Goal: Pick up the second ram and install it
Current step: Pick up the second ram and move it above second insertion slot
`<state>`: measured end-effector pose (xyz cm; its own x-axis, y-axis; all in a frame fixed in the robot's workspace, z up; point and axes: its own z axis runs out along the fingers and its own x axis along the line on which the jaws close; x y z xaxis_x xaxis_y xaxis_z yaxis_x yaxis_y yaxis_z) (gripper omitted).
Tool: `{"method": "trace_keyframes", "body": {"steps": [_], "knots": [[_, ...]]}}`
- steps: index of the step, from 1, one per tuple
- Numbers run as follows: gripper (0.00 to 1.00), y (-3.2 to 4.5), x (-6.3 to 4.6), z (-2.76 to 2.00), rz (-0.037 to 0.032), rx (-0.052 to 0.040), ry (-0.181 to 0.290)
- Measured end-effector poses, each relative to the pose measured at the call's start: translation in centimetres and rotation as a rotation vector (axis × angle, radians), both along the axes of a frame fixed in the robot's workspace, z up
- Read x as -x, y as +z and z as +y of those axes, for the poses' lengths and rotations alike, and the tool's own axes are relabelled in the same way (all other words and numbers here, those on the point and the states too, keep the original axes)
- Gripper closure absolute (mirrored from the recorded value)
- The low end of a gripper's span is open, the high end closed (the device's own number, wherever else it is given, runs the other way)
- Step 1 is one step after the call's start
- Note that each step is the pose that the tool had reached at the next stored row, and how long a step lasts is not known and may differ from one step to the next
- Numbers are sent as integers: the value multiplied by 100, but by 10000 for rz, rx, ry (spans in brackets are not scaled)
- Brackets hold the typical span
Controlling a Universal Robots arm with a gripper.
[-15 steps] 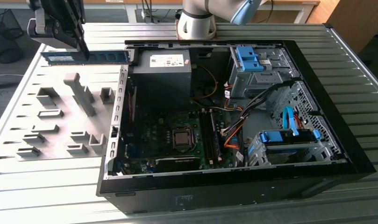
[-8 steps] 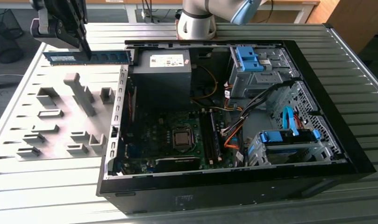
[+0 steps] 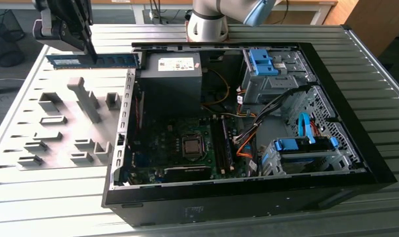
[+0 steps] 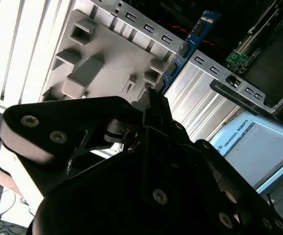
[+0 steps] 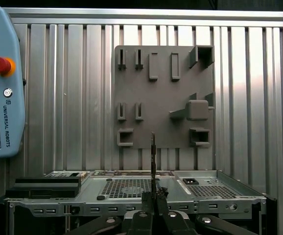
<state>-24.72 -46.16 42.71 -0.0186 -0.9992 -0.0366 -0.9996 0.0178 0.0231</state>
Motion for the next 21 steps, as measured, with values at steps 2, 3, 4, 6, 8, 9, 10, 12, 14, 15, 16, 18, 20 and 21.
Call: {"method": "trace_keyframes", "body": {"steps": [2,3,4,6,8,9,10,12,14,15,16,18,20,21], "knots": [[86,0,-13,0,0,0,0],[86,0,-24,0,1,0,-1],[86,0,-36,0,0,0,0],[86,0,-58,0,0,-1,-1],[86,0,-75,0,0,0,-1],[86,0,-85,0,0,0,-1],[86,0,-94,0,0,0,-1],[86,0,-119,0,0,0,-1],[86,0,-152,0,1,1,-1],[86,0,-172,0,0,0,-1],[86,0,-194,0,0,0,0],[86,0,-237,0,0,0,-1],[86,0,-274,0,0,0,-1],[86,0,-291,0,0,0,-1]]}}
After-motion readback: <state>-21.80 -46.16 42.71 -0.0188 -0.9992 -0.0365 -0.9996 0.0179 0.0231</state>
